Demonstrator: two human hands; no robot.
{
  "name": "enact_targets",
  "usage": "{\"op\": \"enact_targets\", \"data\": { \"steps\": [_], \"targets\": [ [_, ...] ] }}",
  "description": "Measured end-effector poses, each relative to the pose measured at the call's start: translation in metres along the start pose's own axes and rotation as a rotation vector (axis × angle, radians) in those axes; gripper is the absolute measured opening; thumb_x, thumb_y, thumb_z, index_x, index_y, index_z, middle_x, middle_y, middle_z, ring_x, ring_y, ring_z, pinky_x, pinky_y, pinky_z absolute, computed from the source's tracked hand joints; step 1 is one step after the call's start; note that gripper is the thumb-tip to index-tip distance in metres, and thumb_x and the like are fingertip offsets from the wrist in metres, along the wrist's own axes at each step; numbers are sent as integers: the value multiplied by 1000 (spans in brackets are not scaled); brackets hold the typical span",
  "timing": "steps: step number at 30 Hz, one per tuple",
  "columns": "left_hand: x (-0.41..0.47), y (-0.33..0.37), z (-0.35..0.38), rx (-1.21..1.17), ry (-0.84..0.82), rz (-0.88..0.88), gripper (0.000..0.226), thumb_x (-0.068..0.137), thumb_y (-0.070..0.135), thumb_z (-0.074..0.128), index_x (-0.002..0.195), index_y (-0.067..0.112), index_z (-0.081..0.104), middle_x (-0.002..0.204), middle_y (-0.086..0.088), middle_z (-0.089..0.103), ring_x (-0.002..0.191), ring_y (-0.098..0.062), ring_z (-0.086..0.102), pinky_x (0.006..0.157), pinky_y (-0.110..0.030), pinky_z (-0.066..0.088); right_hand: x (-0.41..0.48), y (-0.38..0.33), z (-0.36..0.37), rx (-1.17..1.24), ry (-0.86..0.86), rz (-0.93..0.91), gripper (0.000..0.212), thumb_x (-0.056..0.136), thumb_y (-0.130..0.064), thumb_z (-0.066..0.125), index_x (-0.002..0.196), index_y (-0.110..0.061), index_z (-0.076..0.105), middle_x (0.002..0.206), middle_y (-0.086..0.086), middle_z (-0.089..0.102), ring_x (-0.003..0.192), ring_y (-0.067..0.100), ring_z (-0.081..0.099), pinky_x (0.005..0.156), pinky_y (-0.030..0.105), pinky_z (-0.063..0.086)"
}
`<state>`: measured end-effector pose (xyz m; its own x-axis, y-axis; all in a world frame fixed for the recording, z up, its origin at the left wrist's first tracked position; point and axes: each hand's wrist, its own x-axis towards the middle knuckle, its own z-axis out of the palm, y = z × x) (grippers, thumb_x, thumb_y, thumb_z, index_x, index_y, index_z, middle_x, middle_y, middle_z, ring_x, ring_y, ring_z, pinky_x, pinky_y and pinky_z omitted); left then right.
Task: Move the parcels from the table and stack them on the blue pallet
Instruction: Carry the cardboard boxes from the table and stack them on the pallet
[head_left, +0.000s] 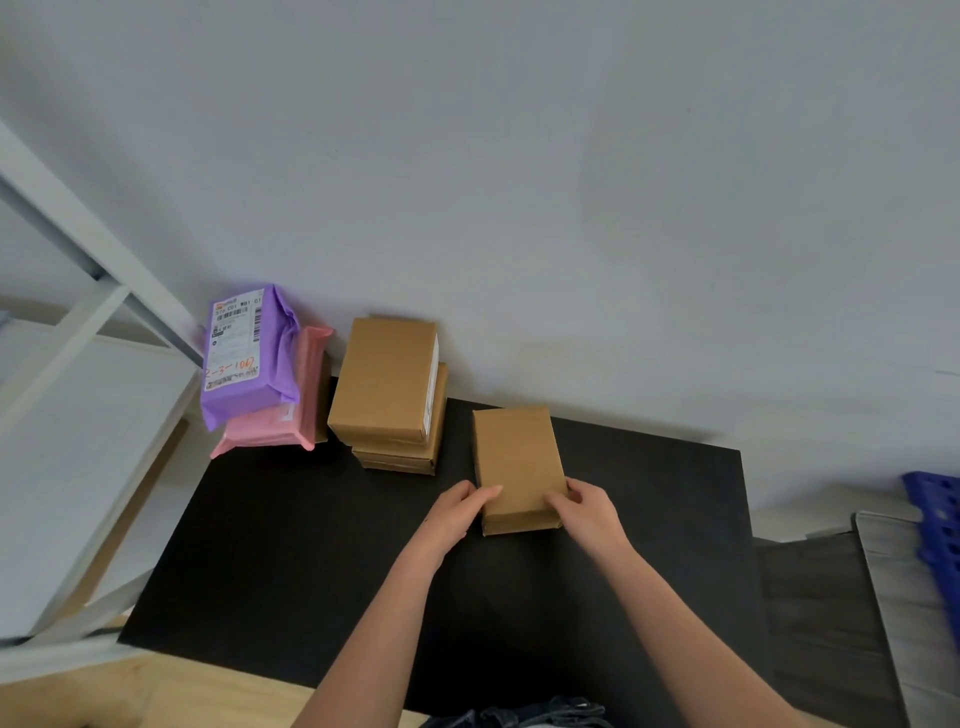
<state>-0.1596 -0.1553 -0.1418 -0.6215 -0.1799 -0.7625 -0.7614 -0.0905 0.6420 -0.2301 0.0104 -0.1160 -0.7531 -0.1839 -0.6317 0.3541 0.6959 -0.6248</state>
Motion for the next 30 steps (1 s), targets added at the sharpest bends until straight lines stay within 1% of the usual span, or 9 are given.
{"op": "enact_targets", "data": {
  "steps": [3, 5, 8, 10, 12, 14, 18, 25, 30],
  "targets": [
    [-4, 0, 3, -153, -9, 8, 30, 88, 42, 59, 96, 14, 55, 109, 4, 52, 105, -18, 48, 96, -39, 42, -6, -4, -5, 115, 73, -7, 45, 95, -29, 55, 136, -12, 51, 124, 1, 60, 109, 16, 55, 92, 31, 46],
    [-9, 2, 5, -294, 14, 16, 27, 89, 37, 60, 97, 12, 56, 116, -4, 54, 109, -26, 53, 99, -44, 45, -10, -7, -8, 195, 114, -30, 46, 94, -32, 58, 134, -12, 54, 129, 1, 59, 117, 18, 54, 101, 37, 44],
    [-19, 4, 8, -452, 58, 5, 20, 88, 36, 62, 98, 20, 57, 113, -4, 54, 106, -31, 56, 91, -45, 51, -20, -13, -12, 296, 128, -53, 43, 90, -38, 62, 127, -17, 60, 124, -2, 62, 117, 19, 54, 104, 45, 44],
    [-26, 5, 7, -535, 50, 6, 15, 87, 35, 64, 97, 26, 57, 111, -4, 53, 102, -30, 56, 82, -43, 53, -28, -17, -17, 369, 113, -59, 32, 88, -40, 64, 116, -24, 65, 114, -7, 64, 112, 17, 57, 102, 46, 46],
    [-31, 7, 5, -569, 46, 27, 18, 85, 34, 65, 99, 24, 57, 111, -5, 54, 99, -28, 57, 71, -38, 54, -36, -20, -24, 423, 89, -78, 18, 87, -39, 65, 104, -32, 65, 106, -11, 65, 108, 16, 59, 100, 44, 48],
    [-37, 10, 4, -589, 34, 58, 25, 84, 33, 67, 103, 21, 56, 114, -5, 54, 99, -27, 58, 69, -37, 54, -45, -23, -32, 452, 68, -98, 16, 88, -38, 65, 103, -32, 66, 108, -8, 67, 107, 18, 62, 96, 44, 51],
    [-52, 20, 4, -580, -3, 150, 43, 73, 32, 73, 111, 25, 54, 117, -4, 55, 103, -27, 59, 68, -36, 55, -62, -25, -48, 533, 15, -136, 30, 88, -32, 66, 117, -27, 65, 114, -1, 67, 107, 23, 64, 92, 43, 54],
    [-74, 32, 7, -366, -163, 342, 66, 52, 49, 82, 112, 46, 57, 121, 5, 58, 112, -18, 58, 79, -34, 56, -89, -3, -64, 619, -28, -226, 61, 75, -37, 76, 132, -40, 52, 125, 1, 60, 114, 23, 60, 95, 46, 52],
    [-86, 40, 21, -188, -244, 431, 59, 62, 46, 80, 115, 52, 54, 124, 8, 57, 111, -12, 58, 78, -30, 56, -110, 25, -66, 690, 46, -280, 67, 70, -39, 74, 133, -43, 50, 123, -3, 63, 111, 17, 63, 90, 40, 54]
  ]
}}
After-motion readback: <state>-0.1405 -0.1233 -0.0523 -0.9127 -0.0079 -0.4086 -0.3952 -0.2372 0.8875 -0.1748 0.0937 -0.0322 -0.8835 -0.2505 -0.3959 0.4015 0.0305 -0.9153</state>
